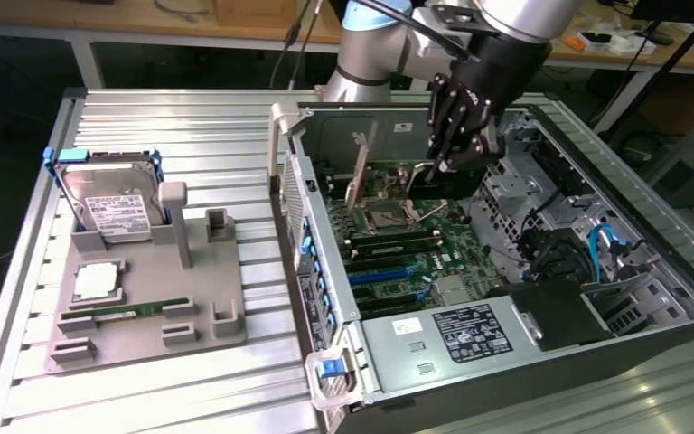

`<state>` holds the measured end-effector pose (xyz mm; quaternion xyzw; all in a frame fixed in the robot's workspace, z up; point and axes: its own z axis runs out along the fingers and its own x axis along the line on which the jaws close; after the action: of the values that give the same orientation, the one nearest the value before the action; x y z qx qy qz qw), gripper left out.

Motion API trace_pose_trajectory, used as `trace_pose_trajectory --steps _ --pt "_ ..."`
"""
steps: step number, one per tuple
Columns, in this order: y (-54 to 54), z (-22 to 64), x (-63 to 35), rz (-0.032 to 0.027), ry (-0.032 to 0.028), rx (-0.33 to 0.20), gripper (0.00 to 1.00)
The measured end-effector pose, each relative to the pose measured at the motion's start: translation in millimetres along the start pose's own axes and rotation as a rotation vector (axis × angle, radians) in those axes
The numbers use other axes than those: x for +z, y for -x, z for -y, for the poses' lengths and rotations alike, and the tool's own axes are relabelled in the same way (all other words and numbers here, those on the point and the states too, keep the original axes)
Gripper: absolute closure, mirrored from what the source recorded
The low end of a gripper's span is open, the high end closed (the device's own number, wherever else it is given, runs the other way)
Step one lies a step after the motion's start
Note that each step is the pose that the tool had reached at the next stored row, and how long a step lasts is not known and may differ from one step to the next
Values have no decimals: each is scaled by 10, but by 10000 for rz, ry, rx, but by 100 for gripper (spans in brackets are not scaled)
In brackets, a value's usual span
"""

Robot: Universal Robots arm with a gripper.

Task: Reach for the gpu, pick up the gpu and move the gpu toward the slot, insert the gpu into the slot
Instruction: 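Insert the gpu into the slot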

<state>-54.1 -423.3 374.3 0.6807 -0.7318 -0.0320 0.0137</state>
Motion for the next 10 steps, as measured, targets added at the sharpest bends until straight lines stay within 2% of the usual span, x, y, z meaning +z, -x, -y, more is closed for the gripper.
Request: trace_pose_trajectory --steps 2,5,10 --pt "-4 3 42 3 11 63 73" --pt "-5 4 51 -1 22 81 73" --pt "-6 6 96 -53 40 -736 73"
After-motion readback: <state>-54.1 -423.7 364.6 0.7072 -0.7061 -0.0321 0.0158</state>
